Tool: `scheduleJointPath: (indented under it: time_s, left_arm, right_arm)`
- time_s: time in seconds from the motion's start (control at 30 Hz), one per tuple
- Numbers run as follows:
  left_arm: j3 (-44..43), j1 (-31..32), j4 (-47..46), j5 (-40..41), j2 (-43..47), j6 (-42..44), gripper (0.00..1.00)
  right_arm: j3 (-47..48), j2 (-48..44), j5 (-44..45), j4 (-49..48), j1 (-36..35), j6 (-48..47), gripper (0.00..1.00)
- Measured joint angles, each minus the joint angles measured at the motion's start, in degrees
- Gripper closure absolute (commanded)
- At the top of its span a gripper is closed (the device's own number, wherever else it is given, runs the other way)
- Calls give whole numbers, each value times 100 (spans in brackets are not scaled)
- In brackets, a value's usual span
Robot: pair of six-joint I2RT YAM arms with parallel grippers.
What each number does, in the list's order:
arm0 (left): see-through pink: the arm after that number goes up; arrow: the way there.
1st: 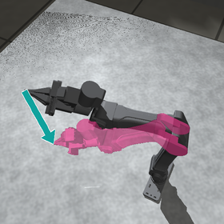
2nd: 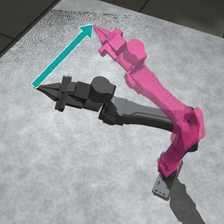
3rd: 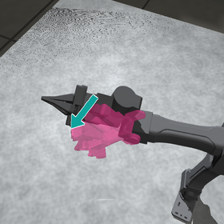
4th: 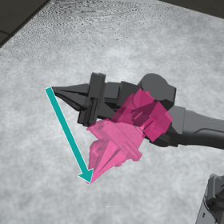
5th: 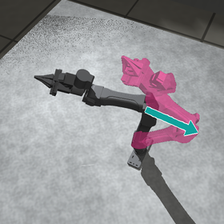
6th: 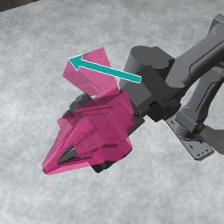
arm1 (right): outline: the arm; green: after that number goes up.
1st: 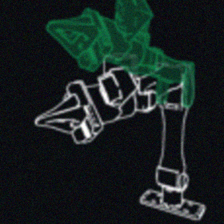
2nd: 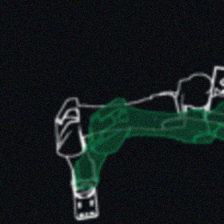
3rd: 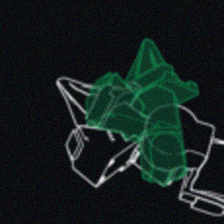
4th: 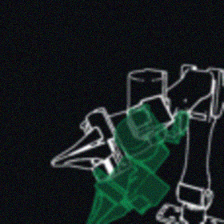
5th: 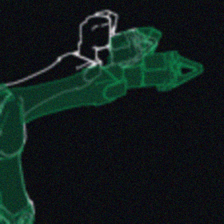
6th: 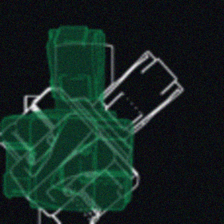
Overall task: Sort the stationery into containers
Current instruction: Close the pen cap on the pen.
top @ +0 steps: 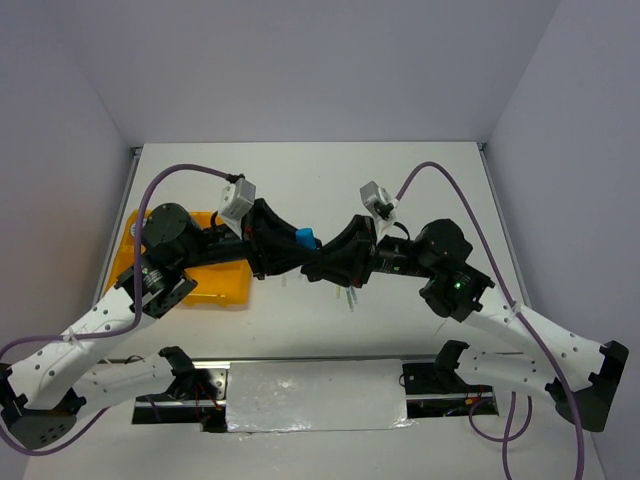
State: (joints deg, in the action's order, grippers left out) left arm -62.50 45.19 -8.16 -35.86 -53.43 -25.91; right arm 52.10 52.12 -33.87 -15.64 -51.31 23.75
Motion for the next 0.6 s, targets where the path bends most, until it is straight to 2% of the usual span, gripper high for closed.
scheduleJointPath:
  time_s: [0.03, 0.07, 0.1, 0.13, 0.2, 0.23, 0.27, 0.3, 0.33, 0.6]
  left_arm:
    - [0, 4, 9, -2, 0, -4, 89]
    - [0, 9, 4, 4, 0, -2, 77]
    - [0, 17, 4, 24, 0, 2, 72]
    - [0, 26, 7, 39, 0, 4, 58]
    - [-2, 35, 0, 109, -4, 44, 40]
    - [-4, 35, 11, 122, -13, 55, 25]
    - [-4, 42, 39, 162, -31, 74, 17]
    - [-9, 52, 70, 197, -46, 90, 4]
    - [-9, 63, 114, 240, -66, 116, 1]
    - [-350, 87, 662, 837, -103, 243, 1]
  right_arm:
    - [-7, 0, -26, -15, 11, 24, 89]
    - [-9, 0, -28, -24, 11, 26, 95]
    - [-9, 0, -42, -31, 13, 28, 99]
    - [-11, -2, -44, -35, 20, 31, 100]
    - [-20, -2, -26, -48, 20, 44, 100]
    - [-44, -2, 9, -72, 24, 48, 100]
    - [-68, -2, 26, -96, 26, 52, 100]
    - [-98, -2, 44, -122, 37, 59, 100]
    - [-122, -2, 55, -131, 48, 68, 100]
    - [-201, 4, 87, -157, 125, 48, 100]
